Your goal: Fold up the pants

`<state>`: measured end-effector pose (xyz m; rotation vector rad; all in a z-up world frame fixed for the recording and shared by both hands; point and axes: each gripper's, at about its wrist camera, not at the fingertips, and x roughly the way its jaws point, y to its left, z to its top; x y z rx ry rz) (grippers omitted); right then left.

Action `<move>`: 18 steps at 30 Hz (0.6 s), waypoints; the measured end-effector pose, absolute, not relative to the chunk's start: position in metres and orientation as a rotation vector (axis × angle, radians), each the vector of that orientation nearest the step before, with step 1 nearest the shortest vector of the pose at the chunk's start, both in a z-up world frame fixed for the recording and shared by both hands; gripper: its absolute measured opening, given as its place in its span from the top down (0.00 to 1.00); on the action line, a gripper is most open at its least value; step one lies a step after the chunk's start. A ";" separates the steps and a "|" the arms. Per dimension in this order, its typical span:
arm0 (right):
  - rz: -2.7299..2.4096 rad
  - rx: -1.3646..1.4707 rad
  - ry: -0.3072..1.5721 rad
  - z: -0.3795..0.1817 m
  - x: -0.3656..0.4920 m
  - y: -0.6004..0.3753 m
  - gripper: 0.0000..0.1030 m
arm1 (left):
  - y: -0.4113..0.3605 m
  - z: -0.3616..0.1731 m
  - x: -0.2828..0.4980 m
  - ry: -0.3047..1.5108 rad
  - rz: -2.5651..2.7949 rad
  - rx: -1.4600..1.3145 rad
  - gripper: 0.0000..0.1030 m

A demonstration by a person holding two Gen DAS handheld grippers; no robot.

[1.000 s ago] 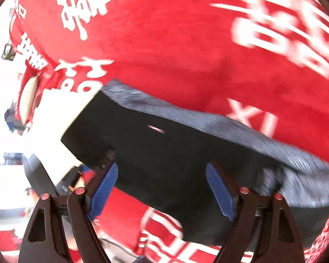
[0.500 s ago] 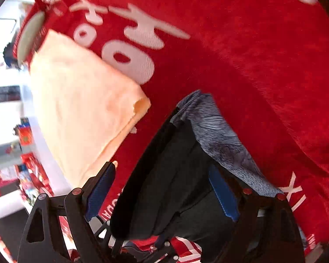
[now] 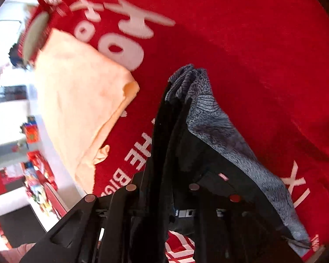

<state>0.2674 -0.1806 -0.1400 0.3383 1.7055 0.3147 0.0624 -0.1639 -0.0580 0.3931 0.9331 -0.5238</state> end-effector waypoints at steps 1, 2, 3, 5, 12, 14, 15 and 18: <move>0.317 0.365 1.680 -0.134 0.260 -0.189 0.85 | -0.168 -0.051 0.059 0.926 -0.537 0.384 0.69; 0.321 0.412 1.639 -0.125 0.251 -0.200 0.85 | -0.171 -0.045 0.057 0.919 -0.547 0.380 0.69; 0.323 0.445 1.610 -0.120 0.246 -0.208 0.85 | -0.174 -0.039 0.053 0.912 -0.560 0.375 0.69; 0.323 0.526 1.547 -0.104 0.232 -0.232 0.85 | -0.183 -0.026 0.045 0.906 -0.590 0.356 0.69; 0.292 0.740 1.304 -0.049 0.152 -0.312 0.84 | -0.229 0.013 -0.004 0.878 -0.751 0.335 0.69; 0.272 0.789 1.250 -0.037 0.124 -0.337 0.84 | -0.247 0.019 -0.022 0.891 -0.804 0.342 0.69; 0.259 0.817 1.223 -0.032 0.108 -0.352 0.84 | -0.255 0.021 -0.030 0.895 -0.825 0.349 0.69; 0.212 0.887 1.159 -0.023 0.060 -0.392 0.84 | -0.284 0.023 -0.060 0.919 -0.905 0.367 0.70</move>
